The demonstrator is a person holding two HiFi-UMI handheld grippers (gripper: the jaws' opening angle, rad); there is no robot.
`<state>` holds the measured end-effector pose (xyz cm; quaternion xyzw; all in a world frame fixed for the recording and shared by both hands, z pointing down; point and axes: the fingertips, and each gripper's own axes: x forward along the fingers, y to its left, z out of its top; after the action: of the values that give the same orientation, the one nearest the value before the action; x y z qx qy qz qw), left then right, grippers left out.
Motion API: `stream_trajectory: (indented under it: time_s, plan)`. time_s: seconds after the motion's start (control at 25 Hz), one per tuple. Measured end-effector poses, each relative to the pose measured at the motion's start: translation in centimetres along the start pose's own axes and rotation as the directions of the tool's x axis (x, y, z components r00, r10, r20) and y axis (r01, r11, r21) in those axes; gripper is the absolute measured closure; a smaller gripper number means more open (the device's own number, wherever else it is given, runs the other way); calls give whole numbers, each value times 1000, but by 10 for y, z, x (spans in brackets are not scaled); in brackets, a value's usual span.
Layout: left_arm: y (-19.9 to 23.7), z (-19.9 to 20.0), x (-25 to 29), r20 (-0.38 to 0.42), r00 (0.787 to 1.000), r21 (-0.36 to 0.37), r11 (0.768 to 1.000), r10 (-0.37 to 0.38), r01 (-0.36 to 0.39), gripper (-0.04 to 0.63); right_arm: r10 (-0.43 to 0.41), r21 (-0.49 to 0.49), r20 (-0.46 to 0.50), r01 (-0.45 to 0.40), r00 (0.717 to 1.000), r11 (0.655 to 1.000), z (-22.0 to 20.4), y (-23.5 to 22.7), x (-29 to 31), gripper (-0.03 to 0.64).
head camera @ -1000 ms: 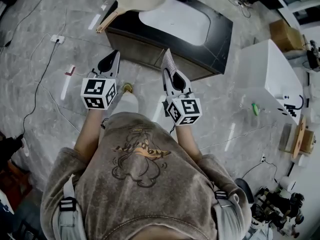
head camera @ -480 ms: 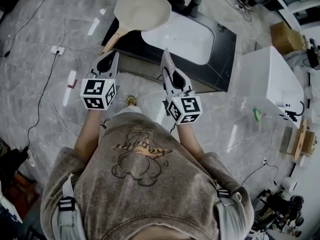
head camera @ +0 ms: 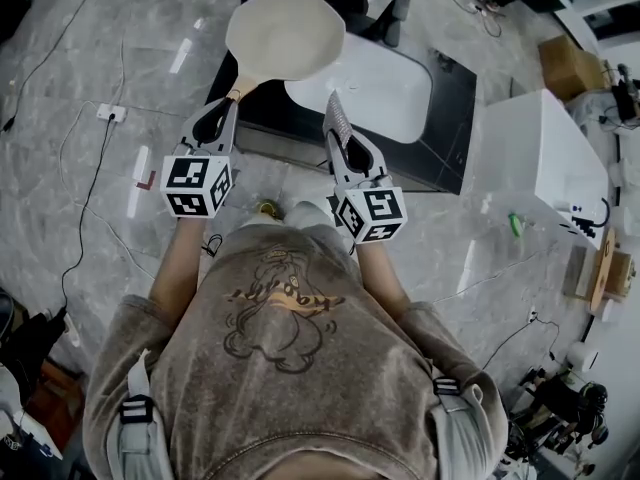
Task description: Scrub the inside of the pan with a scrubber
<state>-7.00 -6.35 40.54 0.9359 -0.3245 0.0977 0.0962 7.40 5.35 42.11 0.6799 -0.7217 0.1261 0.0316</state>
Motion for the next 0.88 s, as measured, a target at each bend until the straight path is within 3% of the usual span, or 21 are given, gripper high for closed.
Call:
stream_trajectory:
  time_s: [0.4,0.6,0.88]
  plan:
    - [11,1,35,-6,1000,-10,1000,10,-10,575,20,-3,-3,-20,1000,1000,8,-24,31,535]
    - [11,6,58,-27,1000,-48,999,-8,7,577,48,3,-1,-48,999,999,16,-44,53,535]
    - [16,17,91,-30,999,-3,1000,20,-20,575,103,1,1,-103,995,995,30,-70,90,535]
